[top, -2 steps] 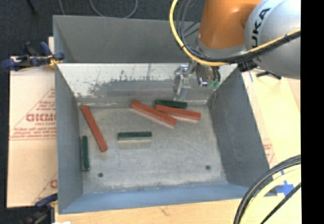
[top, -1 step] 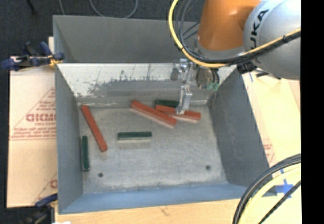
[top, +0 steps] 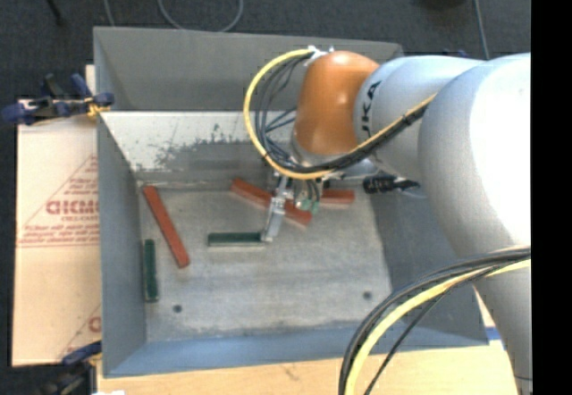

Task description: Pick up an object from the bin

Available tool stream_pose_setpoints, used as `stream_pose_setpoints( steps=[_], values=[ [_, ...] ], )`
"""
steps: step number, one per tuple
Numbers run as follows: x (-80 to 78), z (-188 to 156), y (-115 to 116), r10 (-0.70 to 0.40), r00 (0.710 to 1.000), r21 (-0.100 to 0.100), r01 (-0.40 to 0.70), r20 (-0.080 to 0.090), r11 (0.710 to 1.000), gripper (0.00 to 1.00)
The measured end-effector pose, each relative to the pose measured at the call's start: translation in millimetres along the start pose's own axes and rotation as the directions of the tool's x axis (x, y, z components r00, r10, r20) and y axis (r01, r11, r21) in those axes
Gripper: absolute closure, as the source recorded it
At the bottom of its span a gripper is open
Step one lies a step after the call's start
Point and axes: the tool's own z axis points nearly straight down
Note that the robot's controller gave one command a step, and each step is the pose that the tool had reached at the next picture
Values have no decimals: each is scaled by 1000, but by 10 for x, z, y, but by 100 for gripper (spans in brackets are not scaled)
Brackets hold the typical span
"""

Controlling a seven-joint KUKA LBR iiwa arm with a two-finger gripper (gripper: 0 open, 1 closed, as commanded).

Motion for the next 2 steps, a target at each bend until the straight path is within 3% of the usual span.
stream_pose_setpoints(
  steps=[1,2],
  values=[
    [-23,-47,-3,-1,1000,-1,1,7,1000,100],
    [-279,-1584,-477,-5,1000,-1,5,15,1000,100]
  ],
)
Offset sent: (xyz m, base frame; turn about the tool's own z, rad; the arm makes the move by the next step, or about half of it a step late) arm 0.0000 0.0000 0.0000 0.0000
